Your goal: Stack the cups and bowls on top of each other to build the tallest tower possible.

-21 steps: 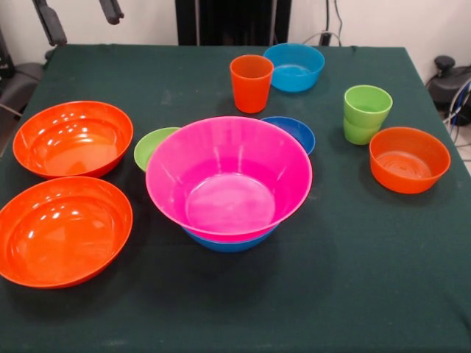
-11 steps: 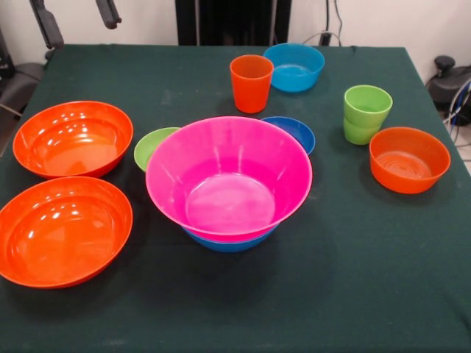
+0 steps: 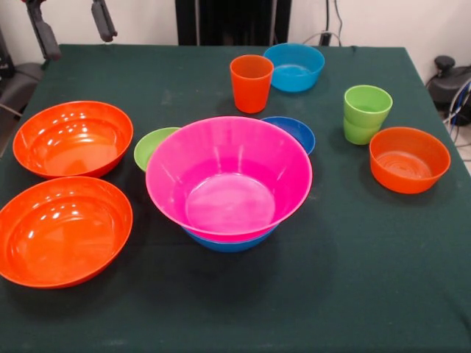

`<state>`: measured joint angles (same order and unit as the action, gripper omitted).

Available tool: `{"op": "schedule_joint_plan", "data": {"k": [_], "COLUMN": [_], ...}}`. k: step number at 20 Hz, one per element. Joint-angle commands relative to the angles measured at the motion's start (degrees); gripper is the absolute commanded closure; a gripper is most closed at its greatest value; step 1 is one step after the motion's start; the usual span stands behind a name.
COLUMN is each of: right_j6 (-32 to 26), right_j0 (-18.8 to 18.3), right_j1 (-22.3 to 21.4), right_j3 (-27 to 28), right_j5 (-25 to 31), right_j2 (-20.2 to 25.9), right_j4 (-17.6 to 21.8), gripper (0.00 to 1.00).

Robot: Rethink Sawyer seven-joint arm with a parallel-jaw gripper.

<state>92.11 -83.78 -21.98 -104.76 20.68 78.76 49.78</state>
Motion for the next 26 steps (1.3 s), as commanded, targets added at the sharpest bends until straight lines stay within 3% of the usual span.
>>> {"op": "schedule_joint_plan", "data": {"k": [1, 7, 14, 21, 26], "right_j6": [-18.07, -20.45, -17.65, -20.78, -25.99], "right_j0": [0.60, 0.73, 2.28, 4.40, 7.32], "right_j1": [5.14, 8.83, 8.77, 10.74, 12.29], "right_j3": [-1.53, 0.08, 1.26, 5.21, 10.76], "right_j5": [-0.30, -0.21, 0.83, 5.14, 9.48], "right_j2": [-1.31, -1.16, -2.34, -2.74, -3.37], "right_j4": [5.51, 6.31, 6.50, 4.02, 2.21], "gripper": [0.00, 0.00, 0.00, 0.00, 0.00]}}
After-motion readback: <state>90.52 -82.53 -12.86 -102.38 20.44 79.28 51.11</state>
